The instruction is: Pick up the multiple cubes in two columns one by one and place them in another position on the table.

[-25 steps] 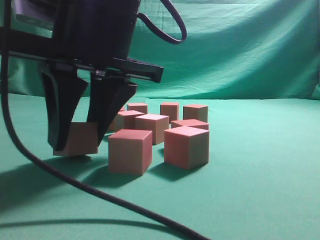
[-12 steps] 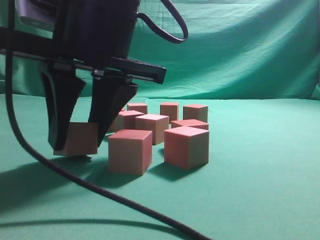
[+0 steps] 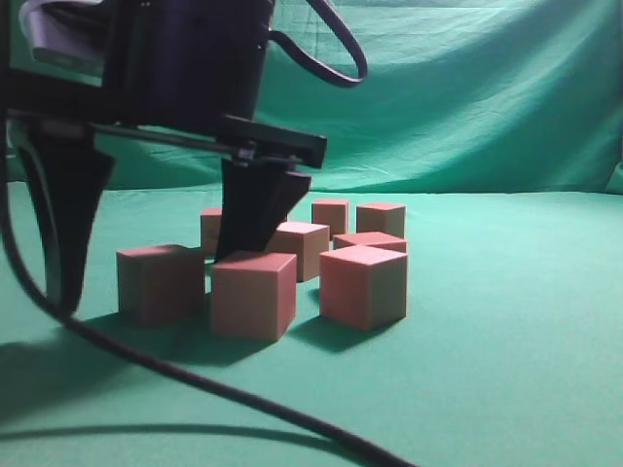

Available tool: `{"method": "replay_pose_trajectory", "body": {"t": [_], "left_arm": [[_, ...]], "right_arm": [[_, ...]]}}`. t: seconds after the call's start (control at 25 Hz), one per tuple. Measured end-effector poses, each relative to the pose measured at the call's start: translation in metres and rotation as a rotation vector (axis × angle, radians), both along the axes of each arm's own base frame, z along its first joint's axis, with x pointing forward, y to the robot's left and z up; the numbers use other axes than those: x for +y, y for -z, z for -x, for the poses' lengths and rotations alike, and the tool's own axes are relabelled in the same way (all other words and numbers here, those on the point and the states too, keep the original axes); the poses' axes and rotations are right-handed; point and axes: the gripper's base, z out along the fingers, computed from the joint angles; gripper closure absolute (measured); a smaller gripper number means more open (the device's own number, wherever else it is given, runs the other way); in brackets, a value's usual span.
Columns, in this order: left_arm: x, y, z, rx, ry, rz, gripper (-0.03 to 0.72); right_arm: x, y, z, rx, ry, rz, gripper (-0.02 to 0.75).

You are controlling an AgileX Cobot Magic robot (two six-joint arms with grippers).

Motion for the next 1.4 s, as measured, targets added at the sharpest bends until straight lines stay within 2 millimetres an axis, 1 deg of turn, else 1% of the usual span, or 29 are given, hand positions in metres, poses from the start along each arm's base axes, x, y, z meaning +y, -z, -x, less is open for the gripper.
{"method": "replay_pose_trajectory", "body": {"t": [0.12,0.24,0.28,0.4,0.48,0.52,0.6,0.64,0.68,0.72,0.84,0.92,1.0,1.12,1.2,1.28,1.4], "left_arm": [[0.000,0.000,0.000,0.000,0.000,0.000,0.688],[0.000,0.000,0.000,0.000,0.000,0.000,0.688],[0.000,0.000,0.000,0.000,0.000,0.000,0.688],[0.000,0.000,0.000,0.000,0.000,0.000,0.688],[0.000,0.000,0.000,0.000,0.000,0.000,0.688],[0.000,0.000,0.000,0.000,0.000,0.000,0.688],[0.000,0.000,0.000,0.000,0.000,0.000,0.688],[0.000,0.000,0.000,0.000,0.000,0.000,0.688],[0.000,0.000,0.000,0.000,0.000,0.000,0.688],[0.000,0.000,0.000,0.000,0.000,0.000,0.688],[0.000,0.000,0.000,0.000,0.000,0.000,0.688],[0.000,0.000,0.000,0.000,0.000,0.000,0.688],[0.000,0.000,0.000,0.000,0.000,0.000,0.688],[0.000,0.000,0.000,0.000,0.000,0.000,0.688],[0.000,0.000,0.000,0.000,0.000,0.000,0.688],[0.000,0.000,0.000,0.000,0.000,0.000,0.688],[0.000,0.000,0.000,0.000,0.000,0.000,0.688]], "right_arm": [[0.007,-0.015,-0.005,-0.020,-0.009,-0.025,0.181],[0.018,-0.044,-0.012,-0.064,-0.029,-0.081,0.181],[0.021,-0.053,-0.013,-0.076,-0.046,-0.092,0.228],[0.029,-0.092,-0.019,-0.129,-0.077,-0.146,0.330],[0.031,-0.120,-0.021,-0.166,-0.089,-0.178,0.447],[0.031,-0.137,-0.022,-0.194,-0.091,-0.207,0.505],[0.026,-0.169,-0.021,-0.251,-0.095,-0.248,0.645],[0.023,-0.186,-0.020,-0.286,-0.095,-0.276,0.684],[0.018,-0.203,-0.018,-0.323,-0.094,-0.305,0.703],[0.013,-0.217,-0.017,-0.357,-0.093,-0.319,0.738],[-0.013,-0.260,-0.007,-0.472,-0.090,-0.355,0.738],[-0.034,-0.284,0.001,-0.541,-0.100,-0.362,0.738],[-0.056,-0.309,0.014,-0.590,-0.103,-0.384,0.738],[-0.088,-0.339,0.033,-0.636,-0.099,-0.437,0.738],[-0.105,-0.356,0.046,-0.659,-0.111,-0.481,0.738],[-0.123,-0.366,0.061,-0.663,-0.139,-0.524,0.738],[-0.144,-0.365,0.084,-0.608,-0.194,-0.571,0.738]]}}
